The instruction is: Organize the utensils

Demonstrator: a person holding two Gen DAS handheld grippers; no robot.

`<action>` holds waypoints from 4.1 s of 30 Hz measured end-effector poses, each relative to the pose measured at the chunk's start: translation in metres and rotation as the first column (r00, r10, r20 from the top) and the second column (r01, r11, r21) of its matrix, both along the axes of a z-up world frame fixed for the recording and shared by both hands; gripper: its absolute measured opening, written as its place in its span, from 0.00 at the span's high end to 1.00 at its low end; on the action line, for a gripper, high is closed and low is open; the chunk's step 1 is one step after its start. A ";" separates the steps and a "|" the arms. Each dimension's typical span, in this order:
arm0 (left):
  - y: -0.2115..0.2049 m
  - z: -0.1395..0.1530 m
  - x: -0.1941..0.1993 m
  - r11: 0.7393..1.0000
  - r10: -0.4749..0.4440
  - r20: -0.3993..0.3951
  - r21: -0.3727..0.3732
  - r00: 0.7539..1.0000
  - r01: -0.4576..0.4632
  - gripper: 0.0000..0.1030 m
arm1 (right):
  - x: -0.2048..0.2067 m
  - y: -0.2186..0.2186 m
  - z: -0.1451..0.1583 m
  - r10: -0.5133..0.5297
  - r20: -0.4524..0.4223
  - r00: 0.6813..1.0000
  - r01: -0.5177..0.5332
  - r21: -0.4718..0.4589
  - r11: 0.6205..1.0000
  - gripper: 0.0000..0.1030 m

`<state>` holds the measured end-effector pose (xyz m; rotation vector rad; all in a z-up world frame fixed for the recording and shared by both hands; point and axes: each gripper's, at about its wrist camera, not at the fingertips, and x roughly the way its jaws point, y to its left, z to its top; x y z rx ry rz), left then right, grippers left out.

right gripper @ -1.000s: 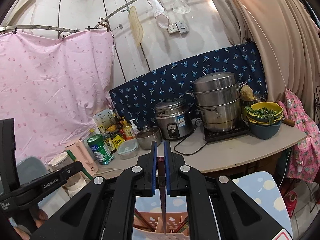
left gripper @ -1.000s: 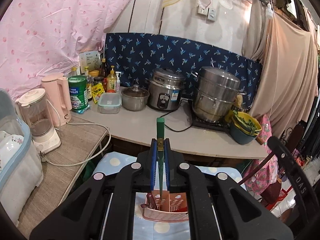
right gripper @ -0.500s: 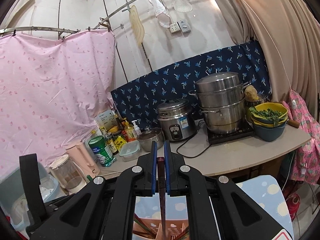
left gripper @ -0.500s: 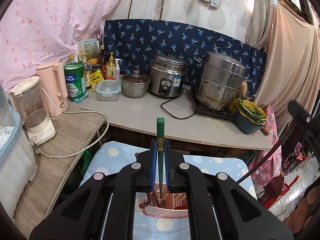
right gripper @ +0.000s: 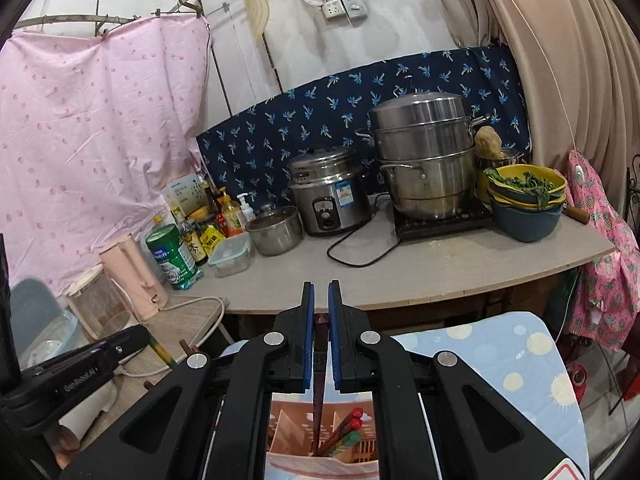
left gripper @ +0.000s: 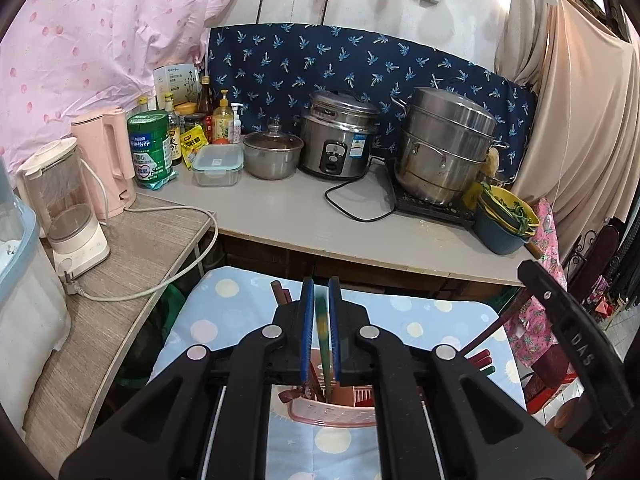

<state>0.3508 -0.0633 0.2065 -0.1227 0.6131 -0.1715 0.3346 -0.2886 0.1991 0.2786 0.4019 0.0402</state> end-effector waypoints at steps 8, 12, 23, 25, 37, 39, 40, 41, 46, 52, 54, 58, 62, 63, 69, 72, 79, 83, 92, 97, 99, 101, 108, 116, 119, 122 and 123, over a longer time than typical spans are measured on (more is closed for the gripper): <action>0.000 -0.006 -0.007 1.000 0.002 0.000 0.019 1.000 -0.002 0.80 | -0.008 -0.001 -0.014 -0.004 -0.029 1.000 0.003 -0.033 0.999 0.81; 0.002 -0.007 -0.015 0.999 0.004 0.004 0.032 1.000 -0.004 0.77 | -0.021 0.000 -0.016 0.003 -0.029 1.000 -0.004 -0.040 0.999 0.76; 0.001 -0.023 -0.062 0.992 0.014 0.020 0.122 1.000 -0.016 0.63 | -0.081 0.018 -0.039 0.028 -0.073 0.997 -0.033 -0.069 0.997 0.63; 0.001 -0.028 -0.072 0.991 0.014 0.016 0.133 1.000 -0.016 0.62 | -0.092 0.021 -0.046 0.025 -0.090 0.996 -0.032 -0.076 0.997 0.60; 0.004 -0.071 -0.126 0.986 0.017 -0.049 0.166 0.999 -0.009 0.45 | -0.158 0.040 -0.078 -0.005 -0.150 0.989 -0.013 -0.116 0.993 0.42; 0.004 -0.075 -0.133 0.986 0.016 -0.058 0.166 0.998 -0.006 0.43 | -0.165 0.040 -0.082 -0.008 -0.162 0.987 -0.010 -0.106 0.994 0.37; 0.004 -0.078 -0.136 0.986 0.015 -0.061 0.168 0.998 -0.005 0.41 | -0.168 0.040 -0.085 -0.009 -0.166 0.986 -0.008 -0.101 0.995 0.33; 0.004 -0.081 -0.139 0.985 0.013 -0.063 0.171 0.998 -0.002 0.38 | -0.171 0.040 -0.087 -0.014 -0.169 0.985 -0.003 -0.100 0.995 0.32; 0.003 -0.091 -0.150 0.984 0.013 -0.074 0.181 0.997 0.001 0.27 | -0.180 0.040 -0.099 -0.025 -0.210 0.977 0.004 -0.100 0.995 0.25; 0.006 -0.101 -0.159 0.984 0.022 -0.081 0.180 0.996 -0.007 0.14 | -0.188 0.043 -0.108 -0.037 -0.234 0.972 0.009 -0.118 0.993 0.18; 0.007 -0.103 -0.162 0.983 0.026 -0.082 0.184 0.996 -0.011 0.11 | -0.189 0.043 -0.110 -0.041 -0.239 0.970 0.012 -0.121 0.993 0.18; 0.009 -0.107 -0.165 0.982 0.036 -0.082 0.190 0.996 -0.020 0.09 | -0.190 0.041 -0.115 -0.046 -0.250 0.967 0.018 -0.111 0.994 0.12; 0.011 -0.111 -0.167 0.981 0.044 -0.085 0.194 0.995 -0.027 0.07 | -0.190 0.040 -0.118 -0.044 -0.264 0.964 0.017 -0.103 0.995 0.06; 0.011 -0.112 -0.167 0.980 0.046 -0.088 0.196 0.995 -0.028 0.07 | -0.190 0.040 -0.118 -0.046 -0.264 0.963 0.018 -0.107 0.994 0.06; 0.012 -0.115 -0.167 0.979 0.050 -0.102 0.200 0.993 -0.029 0.07 | -0.193 0.045 -0.119 -0.061 -0.255 0.965 0.023 -0.147 0.989 0.06; 0.012 -0.116 -0.167 0.980 0.048 -0.104 0.199 0.993 -0.026 0.07 | -0.193 0.045 -0.119 -0.061 -0.256 0.965 0.023 -0.148 0.989 0.06; 0.013 -0.118 -0.167 0.978 0.054 -0.110 0.207 0.992 -0.030 0.07 | -0.194 0.047 -0.121 -0.065 -0.266 0.962 0.024 -0.155 0.988 0.06; 0.015 -0.118 -0.167 0.978 0.059 -0.111 0.207 0.992 -0.035 0.07 | -0.194 0.048 -0.123 -0.068 -0.269 0.961 0.025 -0.161 0.987 0.06; 0.015 -0.118 -0.166 0.974 0.065 -0.103 0.222 0.993 -0.041 0.07 | -0.192 0.050 -0.122 -0.080 -0.269 0.960 0.029 -0.187 0.982 0.06; 0.015 -0.119 -0.165 0.971 0.067 -0.093 0.233 0.993 -0.044 0.07 | -0.191 0.051 -0.122 -0.083 -0.270 0.959 0.029 -0.199 0.980 0.06; 0.015 -0.119 -0.164 0.970 0.066 -0.091 0.239 0.994 -0.042 0.07 | -0.190 0.052 -0.122 -0.086 -0.270 0.959 0.031 -0.203 0.979 0.06; 0.014 -0.119 -0.163 0.969 0.065 -0.092 0.242 0.994 -0.041 0.07 | -0.190 0.051 -0.122 -0.087 -0.270 0.959 0.031 -0.203 0.979 0.06; 0.014 -0.119 -0.162 0.969 0.068 -0.095 0.243 0.993 -0.043 0.07 | -0.190 0.051 -0.122 -0.086 -0.271 0.959 0.031 -0.204 0.979 0.06; 0.013 -0.121 -0.162 0.968 0.065 -0.095 0.249 0.993 -0.039 0.07 | -0.190 0.050 -0.122 -0.088 -0.271 0.959 0.032 -0.203 0.979 0.06; 0.014 -0.122 -0.162 0.968 0.065 -0.099 0.250 0.993 -0.039 0.07 | -0.189 0.050 -0.123 -0.089 -0.271 0.958 0.032 -0.206 0.978 0.06; 0.014 -0.122 -0.162 0.967 0.066 -0.102 0.250 0.993 -0.039 0.07 | -0.189 0.050 -0.123 -0.089 -0.272 0.958 0.033 -0.204 0.978 0.06; 0.014 -0.122 -0.162 0.967 0.066 -0.102 0.250 0.993 -0.039 0.07 | -0.189 0.050 -0.123 -0.089 -0.272 0.958 0.033 -0.204 0.979 0.06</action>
